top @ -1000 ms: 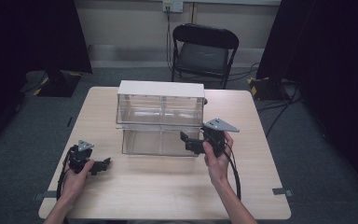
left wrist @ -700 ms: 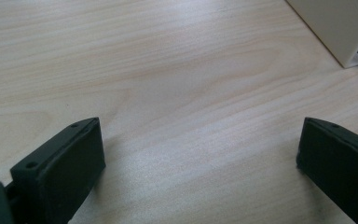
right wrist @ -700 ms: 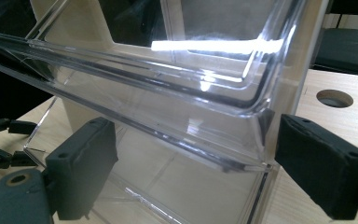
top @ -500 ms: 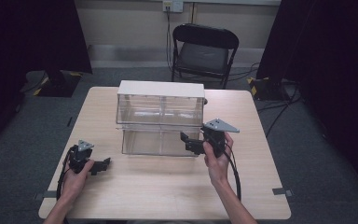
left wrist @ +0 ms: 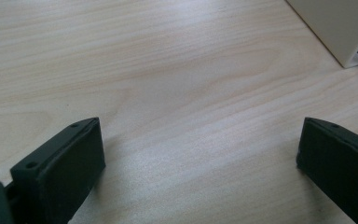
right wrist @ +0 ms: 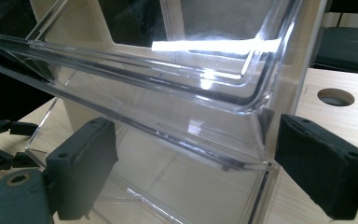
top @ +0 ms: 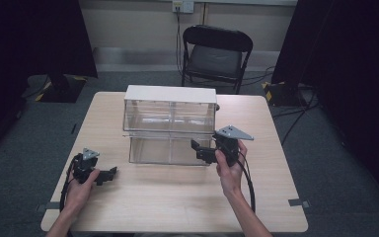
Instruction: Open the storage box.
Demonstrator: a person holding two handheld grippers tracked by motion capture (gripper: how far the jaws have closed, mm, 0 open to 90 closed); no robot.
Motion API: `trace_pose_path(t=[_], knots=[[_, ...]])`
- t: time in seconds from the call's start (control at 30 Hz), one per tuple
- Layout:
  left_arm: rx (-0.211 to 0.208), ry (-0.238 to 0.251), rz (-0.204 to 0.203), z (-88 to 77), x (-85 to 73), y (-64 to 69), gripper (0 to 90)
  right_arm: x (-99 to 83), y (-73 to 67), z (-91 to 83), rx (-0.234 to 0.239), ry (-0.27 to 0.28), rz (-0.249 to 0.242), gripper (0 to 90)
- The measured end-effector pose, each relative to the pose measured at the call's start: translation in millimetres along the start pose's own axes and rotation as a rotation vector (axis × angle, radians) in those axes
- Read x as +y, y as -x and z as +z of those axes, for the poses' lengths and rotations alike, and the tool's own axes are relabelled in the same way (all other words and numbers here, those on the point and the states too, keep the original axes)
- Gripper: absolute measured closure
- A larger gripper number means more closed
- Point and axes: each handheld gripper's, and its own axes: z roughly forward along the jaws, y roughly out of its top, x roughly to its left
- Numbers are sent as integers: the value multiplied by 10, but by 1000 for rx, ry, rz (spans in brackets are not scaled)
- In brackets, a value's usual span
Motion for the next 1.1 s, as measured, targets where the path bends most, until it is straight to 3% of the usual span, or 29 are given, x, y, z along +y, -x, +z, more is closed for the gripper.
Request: trace_pose_path(t=[1.1], knots=[[0, 0, 1, 0, 0, 0, 3, 10, 15, -14, 13, -1, 8, 123]])
